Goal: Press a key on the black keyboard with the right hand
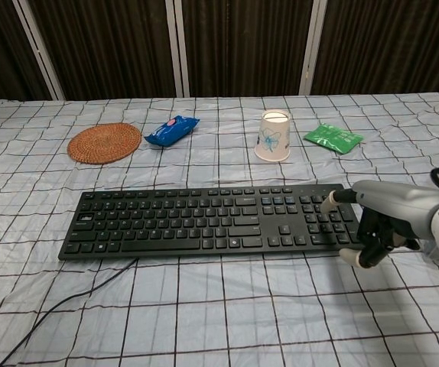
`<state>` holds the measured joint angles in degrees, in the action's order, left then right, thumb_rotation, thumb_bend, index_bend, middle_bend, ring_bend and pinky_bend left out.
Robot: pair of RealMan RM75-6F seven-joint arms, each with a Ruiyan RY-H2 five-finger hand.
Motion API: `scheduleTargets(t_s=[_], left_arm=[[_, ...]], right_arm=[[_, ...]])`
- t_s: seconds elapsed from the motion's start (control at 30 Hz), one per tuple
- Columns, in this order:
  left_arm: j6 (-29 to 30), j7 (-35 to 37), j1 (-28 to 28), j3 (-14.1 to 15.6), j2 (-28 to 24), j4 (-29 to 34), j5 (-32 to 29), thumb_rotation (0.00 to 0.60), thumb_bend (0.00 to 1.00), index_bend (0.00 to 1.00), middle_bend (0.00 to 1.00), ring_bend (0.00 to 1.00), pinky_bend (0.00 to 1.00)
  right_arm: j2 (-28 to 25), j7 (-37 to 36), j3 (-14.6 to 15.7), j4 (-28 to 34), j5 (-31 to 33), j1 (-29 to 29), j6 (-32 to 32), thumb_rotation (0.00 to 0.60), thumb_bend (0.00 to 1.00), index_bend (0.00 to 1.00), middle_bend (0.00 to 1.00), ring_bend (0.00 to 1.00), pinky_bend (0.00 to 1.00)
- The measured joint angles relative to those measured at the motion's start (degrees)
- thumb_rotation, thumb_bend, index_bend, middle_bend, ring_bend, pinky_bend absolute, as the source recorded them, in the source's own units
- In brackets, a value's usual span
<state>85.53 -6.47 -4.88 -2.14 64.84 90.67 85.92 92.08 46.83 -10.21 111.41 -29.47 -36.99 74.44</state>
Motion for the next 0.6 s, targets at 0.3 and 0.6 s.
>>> scheduleTargets(t_s=[0.3, 0.6], left_arm=[[-0.2, 0.2, 0.0, -0.1, 0.0, -0.2, -0.4, 0.600, 0.07, 0.00, 0.00, 0.00, 0.00], [-0.4, 0.3, -0.2, -0.2, 0.1, -0.3, -0.5, 0.600, 0.07, 0.00, 0.00, 0.00, 0.00]], right_arm=[[0.2, -0.8, -0.4, -1.8, 1.8, -1.1, -0.6, 0.600, 0.42, 0.14, 0.92, 0.88, 0.83], [1.3, -1.1, 0.5, -2.8, 2.8, -1.4, -0.9, 0.600, 0.42, 0.14, 0.92, 0.88, 0.83]])
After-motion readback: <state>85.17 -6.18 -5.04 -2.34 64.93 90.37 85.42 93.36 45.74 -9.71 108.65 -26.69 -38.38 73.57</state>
